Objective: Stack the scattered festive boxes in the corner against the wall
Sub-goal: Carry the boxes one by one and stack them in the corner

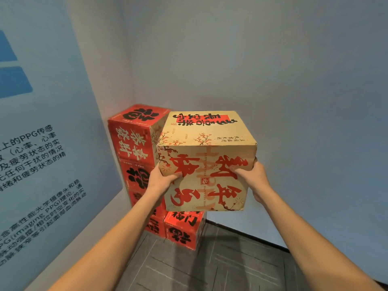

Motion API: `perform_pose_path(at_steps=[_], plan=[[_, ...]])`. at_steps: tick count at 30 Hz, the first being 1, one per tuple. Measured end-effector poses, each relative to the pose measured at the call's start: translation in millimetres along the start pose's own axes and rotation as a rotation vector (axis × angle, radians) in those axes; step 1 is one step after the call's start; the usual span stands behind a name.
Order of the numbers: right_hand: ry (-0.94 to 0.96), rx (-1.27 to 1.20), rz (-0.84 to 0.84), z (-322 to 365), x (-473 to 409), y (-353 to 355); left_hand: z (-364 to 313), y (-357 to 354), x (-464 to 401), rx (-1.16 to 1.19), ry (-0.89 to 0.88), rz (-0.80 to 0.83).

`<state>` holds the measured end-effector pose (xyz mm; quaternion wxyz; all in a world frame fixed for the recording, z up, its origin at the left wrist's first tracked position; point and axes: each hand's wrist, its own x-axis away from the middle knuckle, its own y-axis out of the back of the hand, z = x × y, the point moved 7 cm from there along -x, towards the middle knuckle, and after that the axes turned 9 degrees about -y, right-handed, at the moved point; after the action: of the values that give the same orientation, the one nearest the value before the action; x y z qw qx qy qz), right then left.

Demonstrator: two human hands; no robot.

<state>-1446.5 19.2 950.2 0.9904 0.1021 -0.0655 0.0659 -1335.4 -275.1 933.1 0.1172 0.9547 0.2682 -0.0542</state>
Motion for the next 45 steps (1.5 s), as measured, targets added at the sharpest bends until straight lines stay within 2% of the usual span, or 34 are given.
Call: perform_pose_path(at_steps=[14,25,36,45], plan=[[-0.143,0.0,0.1,-110.6,-193.8,-50.4,143.2,-68.1,-116.3,-0.139,0.126,-0.073],[-0.223,0.079,0.081,-229.3,-269.7,-108.9,290.0,-92.8,-161.7,-0.168,0.207,-0.072],[-0.225,0.125,0.081,-418.4,-317.8,-190.7,508.0,-105.2,-164.2,-0.135,0.208,-0.069],[-0.059,0.13,0.055,-555.5,-364.9,-240.6,651.1,-127.3,-177.2,-0.101,0.113,-0.111]])
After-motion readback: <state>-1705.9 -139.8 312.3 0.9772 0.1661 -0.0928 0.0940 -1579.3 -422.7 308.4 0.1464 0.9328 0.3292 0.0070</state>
